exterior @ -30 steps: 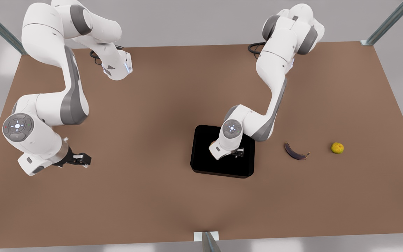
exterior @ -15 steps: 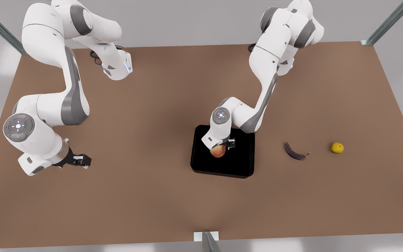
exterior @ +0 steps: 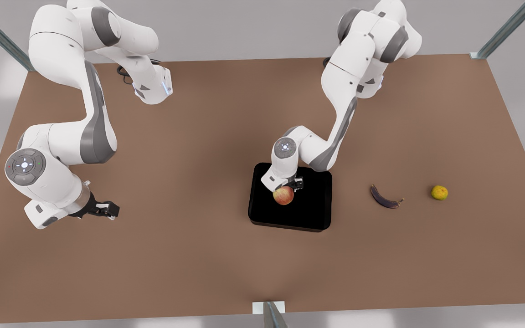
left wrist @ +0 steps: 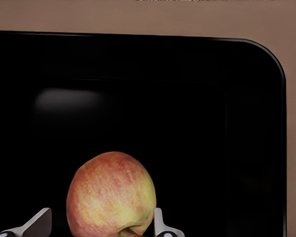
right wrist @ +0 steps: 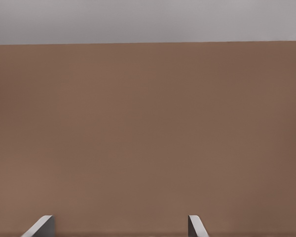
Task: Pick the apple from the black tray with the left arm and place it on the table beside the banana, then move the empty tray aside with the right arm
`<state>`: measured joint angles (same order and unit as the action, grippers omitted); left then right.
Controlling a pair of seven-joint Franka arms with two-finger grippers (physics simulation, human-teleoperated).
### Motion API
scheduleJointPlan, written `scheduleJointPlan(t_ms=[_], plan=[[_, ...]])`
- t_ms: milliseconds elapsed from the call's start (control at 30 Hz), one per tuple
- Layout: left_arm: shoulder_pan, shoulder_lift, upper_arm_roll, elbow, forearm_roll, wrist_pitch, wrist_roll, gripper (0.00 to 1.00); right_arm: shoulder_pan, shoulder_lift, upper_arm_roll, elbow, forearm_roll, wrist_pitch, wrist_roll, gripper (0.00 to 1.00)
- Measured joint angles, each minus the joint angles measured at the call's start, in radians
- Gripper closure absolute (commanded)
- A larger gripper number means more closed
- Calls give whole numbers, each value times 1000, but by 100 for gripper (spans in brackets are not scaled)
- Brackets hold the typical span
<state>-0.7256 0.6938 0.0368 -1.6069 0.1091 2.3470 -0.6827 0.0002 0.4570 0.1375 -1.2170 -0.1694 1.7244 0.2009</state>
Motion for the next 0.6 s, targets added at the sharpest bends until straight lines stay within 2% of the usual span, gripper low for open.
scheduleJointPlan(t_ms=[600], plan=[[-1, 36, 1, -30, -1, 52, -42, 0, 0, 1, 0, 0, 0, 0, 6, 0]])
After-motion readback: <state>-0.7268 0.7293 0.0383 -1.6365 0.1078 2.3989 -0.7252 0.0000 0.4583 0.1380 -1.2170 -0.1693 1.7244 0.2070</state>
